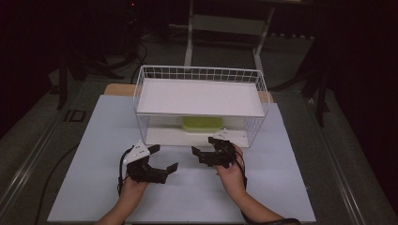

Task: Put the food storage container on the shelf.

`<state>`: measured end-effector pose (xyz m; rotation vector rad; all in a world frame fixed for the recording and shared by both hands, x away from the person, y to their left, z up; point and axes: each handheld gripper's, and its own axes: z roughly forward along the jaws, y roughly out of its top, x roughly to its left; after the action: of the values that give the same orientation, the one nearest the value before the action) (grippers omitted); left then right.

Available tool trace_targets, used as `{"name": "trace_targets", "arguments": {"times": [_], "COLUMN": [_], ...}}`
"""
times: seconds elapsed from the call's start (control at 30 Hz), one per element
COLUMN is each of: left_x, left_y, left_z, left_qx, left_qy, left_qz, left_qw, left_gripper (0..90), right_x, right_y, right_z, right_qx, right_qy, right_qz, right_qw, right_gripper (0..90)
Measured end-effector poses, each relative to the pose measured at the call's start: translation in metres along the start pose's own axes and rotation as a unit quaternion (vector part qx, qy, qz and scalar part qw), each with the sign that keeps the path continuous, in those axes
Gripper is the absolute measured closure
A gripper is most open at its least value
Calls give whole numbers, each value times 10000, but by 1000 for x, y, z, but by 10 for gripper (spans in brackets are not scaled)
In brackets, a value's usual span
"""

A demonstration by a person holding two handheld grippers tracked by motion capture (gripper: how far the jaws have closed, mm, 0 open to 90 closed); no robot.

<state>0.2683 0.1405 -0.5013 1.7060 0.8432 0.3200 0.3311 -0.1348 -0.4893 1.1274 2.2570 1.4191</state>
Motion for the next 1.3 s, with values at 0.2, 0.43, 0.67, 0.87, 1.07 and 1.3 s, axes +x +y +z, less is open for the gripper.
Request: {"name": "trace_targets", "arguments": {"times": [0.2,0.43,0.67,0.87,1.07,1.3], "left_x": [-8,-12,-12,-10,-9,-8], "left_y": [13,17,14,11,3,-6], "left_z": [-7,-13,-22,-32,-41,-50], "left_qx": [-112,-130,-160,-116,-39,45], "left_qy": [-409,-720,-771,-728,-687,-641], "left_qz": [374,431,394,439,359,325], "left_qw": [9984,9964,9961,9963,9970,9974], "left_gripper": [2,2,2,1,2,2], "right_x": [0,-2,-8,-14,-18,-22], "right_y": [5,2,-7,-14,-23,-34], "right_z": [-18,-38,-56,-71,-84,-96], "right_qx": [34,54,9,-45,-18,-9], "right_qy": [144,246,215,180,116,161], "right_qz": [-46,-59,-58,-36,-74,-69], "right_qw": [9999,9997,9998,9998,9999,9998], "right_gripper": [174,173,176,177,177,177]}}
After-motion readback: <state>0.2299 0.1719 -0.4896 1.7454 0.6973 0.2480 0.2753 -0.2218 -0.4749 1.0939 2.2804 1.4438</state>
